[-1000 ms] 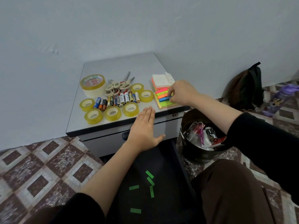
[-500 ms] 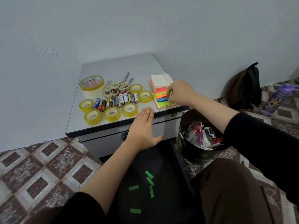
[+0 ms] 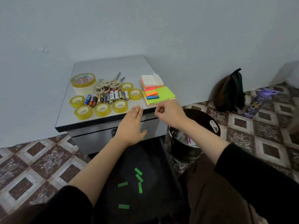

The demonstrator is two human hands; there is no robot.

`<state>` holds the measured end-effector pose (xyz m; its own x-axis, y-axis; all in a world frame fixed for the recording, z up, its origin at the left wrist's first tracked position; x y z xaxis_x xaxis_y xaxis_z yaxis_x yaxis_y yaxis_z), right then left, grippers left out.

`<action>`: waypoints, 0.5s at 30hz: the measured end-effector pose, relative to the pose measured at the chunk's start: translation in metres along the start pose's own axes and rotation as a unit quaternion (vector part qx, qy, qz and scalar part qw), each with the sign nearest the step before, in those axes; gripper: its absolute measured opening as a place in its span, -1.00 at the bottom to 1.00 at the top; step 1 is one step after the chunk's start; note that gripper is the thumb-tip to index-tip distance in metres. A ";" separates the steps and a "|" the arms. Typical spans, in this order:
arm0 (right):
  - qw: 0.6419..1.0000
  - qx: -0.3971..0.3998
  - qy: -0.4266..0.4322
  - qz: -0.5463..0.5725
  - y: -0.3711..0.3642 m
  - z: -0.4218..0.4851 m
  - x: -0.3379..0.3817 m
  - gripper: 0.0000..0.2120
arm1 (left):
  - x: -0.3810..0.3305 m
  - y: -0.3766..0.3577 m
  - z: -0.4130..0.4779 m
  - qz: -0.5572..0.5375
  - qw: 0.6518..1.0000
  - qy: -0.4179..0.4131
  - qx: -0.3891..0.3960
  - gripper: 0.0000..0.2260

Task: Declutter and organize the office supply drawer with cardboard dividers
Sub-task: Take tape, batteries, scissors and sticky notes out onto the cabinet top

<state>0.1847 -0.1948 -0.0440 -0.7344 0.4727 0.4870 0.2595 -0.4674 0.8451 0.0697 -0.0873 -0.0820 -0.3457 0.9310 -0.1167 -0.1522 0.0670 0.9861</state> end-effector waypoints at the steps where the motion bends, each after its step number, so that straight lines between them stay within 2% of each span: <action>1: 1.000 0.014 0.004 0.005 -0.008 -0.008 -0.001 -0.85 | 0.000 -0.001 -0.006 -0.022 1.000 -0.001 -0.010 -0.32; 4: 0.997 0.076 -0.002 0.019 -0.035 -0.029 -0.007 -0.86 | 0.005 -0.016 -0.038 -0.095 0.994 0.014 -0.058 -0.43; 6: 0.993 0.116 -0.010 0.023 -0.055 -0.042 -0.010 -0.86 | 0.014 -0.036 -0.066 -0.112 0.991 0.047 -0.048 -0.51; 10: 0.982 0.186 -0.020 0.026 -0.094 -0.061 -0.017 -0.86 | 0.045 -0.074 -0.110 -0.113 0.982 0.125 0.087 -0.64; 15: 0.965 0.260 -0.032 0.009 -0.137 -0.075 -0.027 -0.83 | 0.074 -0.095 -0.146 -0.090 0.960 0.184 0.193 -0.68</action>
<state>0.1219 -0.1992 -0.1896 -0.6908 0.5214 0.5010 0.5636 -0.0458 0.8248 -0.0771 -0.0770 -0.2014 -0.6602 0.7071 -0.2531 0.0897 0.4088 0.9082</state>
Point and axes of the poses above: each hand's wrist, its own z-axis towards the middle knuckle, its own y-axis out of the back of the hand, x = y × z, the point moved 1 cm from there along z, towards the middle knuckle, and after that the axes turned 2 degrees about -x, right-handed, at the moved point
